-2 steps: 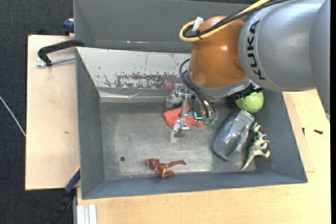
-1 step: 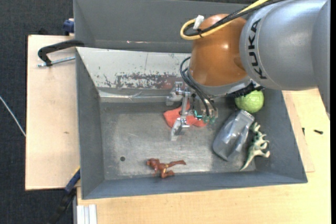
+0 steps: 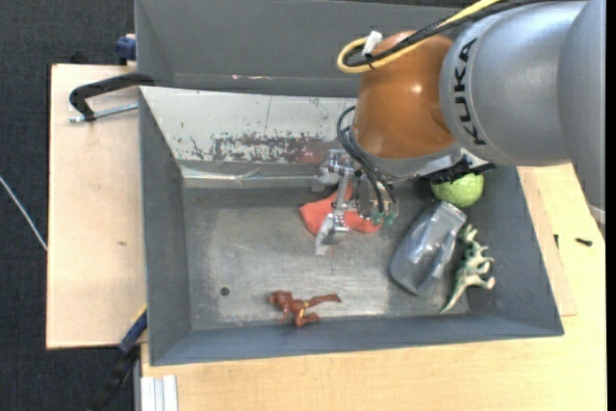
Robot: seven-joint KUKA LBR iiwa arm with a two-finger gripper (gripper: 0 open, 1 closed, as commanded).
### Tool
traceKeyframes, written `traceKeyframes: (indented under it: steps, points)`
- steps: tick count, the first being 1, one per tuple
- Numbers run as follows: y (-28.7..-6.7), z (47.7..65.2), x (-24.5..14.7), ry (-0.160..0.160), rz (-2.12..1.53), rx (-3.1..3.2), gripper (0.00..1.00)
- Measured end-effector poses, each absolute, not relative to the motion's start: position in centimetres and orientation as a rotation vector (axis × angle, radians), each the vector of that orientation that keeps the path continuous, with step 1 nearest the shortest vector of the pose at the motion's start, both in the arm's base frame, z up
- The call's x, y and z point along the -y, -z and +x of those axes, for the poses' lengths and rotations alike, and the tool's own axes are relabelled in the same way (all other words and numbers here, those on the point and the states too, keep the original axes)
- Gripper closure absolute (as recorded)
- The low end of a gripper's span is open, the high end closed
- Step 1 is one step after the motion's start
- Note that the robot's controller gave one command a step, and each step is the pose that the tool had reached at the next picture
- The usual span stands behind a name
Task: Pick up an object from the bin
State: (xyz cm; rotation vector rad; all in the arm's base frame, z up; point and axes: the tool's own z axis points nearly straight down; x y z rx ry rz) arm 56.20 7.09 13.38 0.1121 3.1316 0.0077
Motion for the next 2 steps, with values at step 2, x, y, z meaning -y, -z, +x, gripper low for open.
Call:
traceKeyframes:
  steps: [2]
  points:
    - [-8.45,57.85,-4.72,-0.003,0.311,-3.124,1.0]
